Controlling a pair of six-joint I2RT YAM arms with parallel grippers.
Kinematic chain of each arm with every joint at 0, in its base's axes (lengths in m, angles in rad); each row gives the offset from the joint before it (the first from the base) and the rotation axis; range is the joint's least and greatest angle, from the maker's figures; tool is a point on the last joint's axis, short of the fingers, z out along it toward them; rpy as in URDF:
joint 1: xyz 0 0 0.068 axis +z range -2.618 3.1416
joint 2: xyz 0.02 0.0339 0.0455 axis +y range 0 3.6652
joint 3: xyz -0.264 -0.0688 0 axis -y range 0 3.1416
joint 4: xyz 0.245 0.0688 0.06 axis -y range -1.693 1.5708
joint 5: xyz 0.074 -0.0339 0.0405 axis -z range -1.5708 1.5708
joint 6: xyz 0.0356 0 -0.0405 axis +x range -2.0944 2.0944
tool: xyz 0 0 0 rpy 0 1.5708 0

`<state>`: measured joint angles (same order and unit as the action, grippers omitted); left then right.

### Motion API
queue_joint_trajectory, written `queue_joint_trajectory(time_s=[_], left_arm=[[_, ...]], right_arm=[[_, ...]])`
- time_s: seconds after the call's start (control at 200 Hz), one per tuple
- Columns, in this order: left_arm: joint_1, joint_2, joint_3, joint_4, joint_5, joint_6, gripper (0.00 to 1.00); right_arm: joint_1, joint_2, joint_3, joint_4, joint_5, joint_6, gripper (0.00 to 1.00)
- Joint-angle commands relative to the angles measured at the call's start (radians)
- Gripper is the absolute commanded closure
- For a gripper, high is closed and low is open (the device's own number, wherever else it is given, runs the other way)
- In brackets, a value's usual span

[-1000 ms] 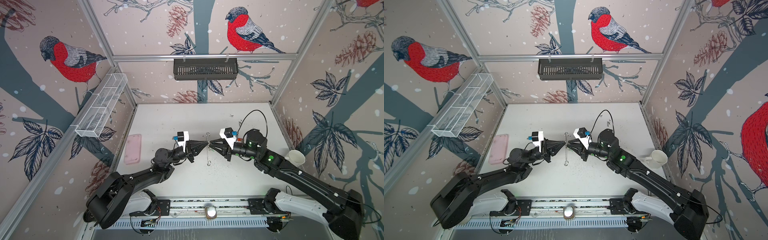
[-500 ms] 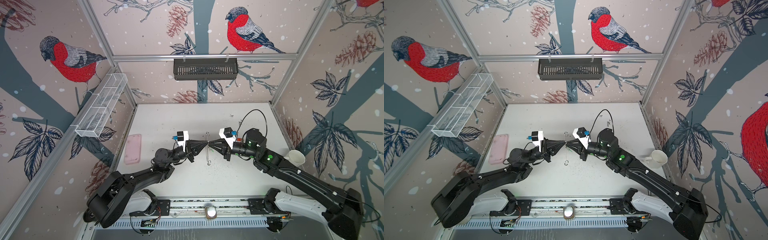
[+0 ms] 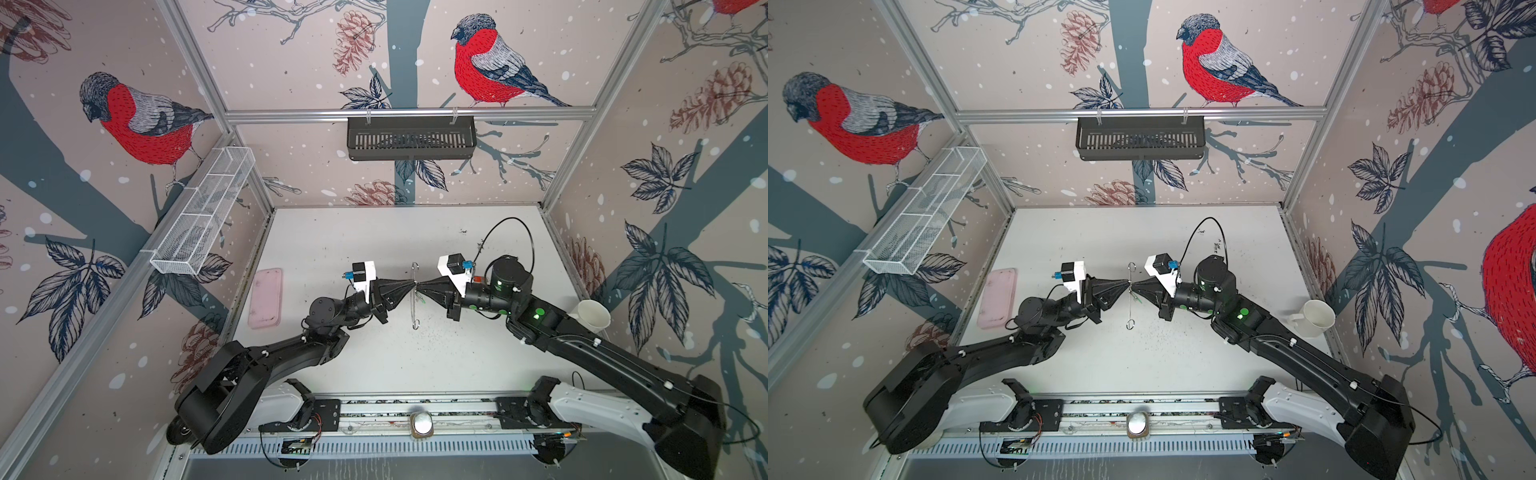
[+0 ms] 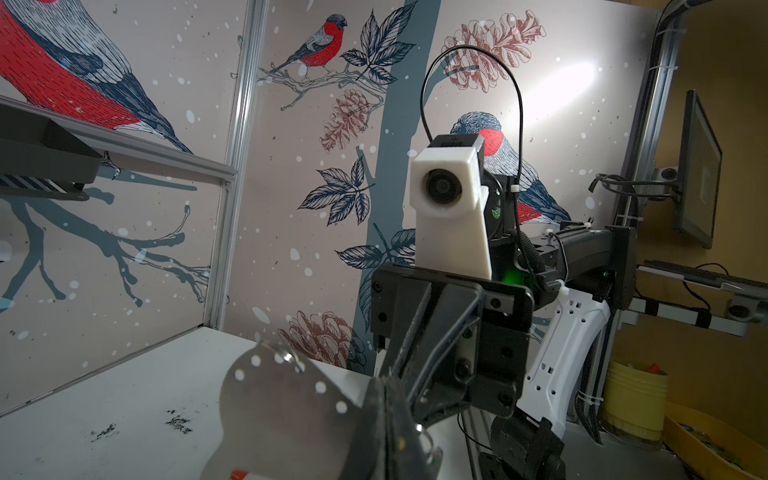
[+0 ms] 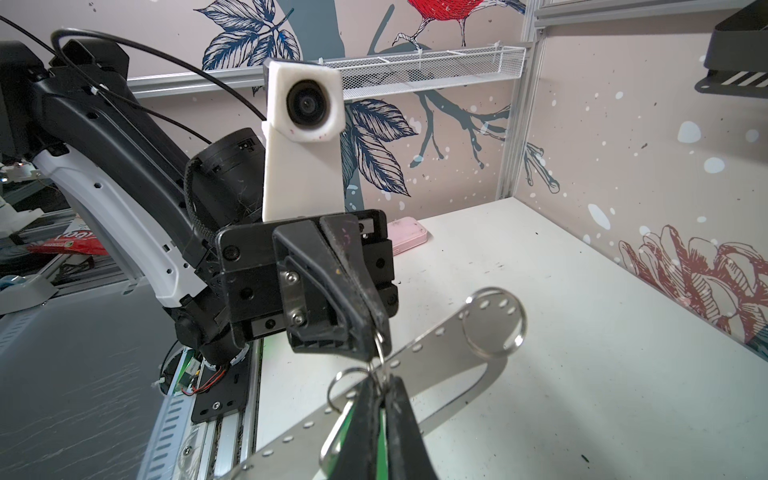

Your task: Put the keys on the keyring

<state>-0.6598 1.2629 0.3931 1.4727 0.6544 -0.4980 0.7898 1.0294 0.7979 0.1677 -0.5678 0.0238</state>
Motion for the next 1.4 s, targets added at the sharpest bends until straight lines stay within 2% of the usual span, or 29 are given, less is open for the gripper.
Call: queue_joint_trajectory(time_s=[0.0, 0.435, 0.77, 1.001, 1.246, 1.396], left_arm=[[-0.001, 0.006, 0.009, 0.039, 0.053, -0.015, 1.00], [-0.002, 0.020, 0.015, 0.046, 0.068, -0.024, 1.00], [-0.003, 0.030, 0.021, 0.050, 0.089, -0.034, 1.00], [-0.002, 0.038, 0.026, 0.051, 0.096, -0.039, 1.00], [-0.003, 0.044, 0.031, 0.052, 0.101, -0.044, 1.00], [-0.001, 0.041, 0.039, 0.038, 0.103, -0.039, 1.00]], right_arm=[[0.002, 0.007, 0.010, 0.045, -0.021, -0.004, 0.97], [0.005, 0.012, 0.015, 0.047, -0.029, -0.006, 1.00], [0.004, 0.008, 0.015, 0.046, -0.012, -0.005, 0.88], [0.003, 0.005, 0.015, 0.047, -0.006, -0.005, 0.87], [0.003, 0.001, 0.017, 0.043, -0.009, -0.007, 0.99], [0.004, 0.000, 0.027, 0.023, -0.009, -0.017, 1.00]])
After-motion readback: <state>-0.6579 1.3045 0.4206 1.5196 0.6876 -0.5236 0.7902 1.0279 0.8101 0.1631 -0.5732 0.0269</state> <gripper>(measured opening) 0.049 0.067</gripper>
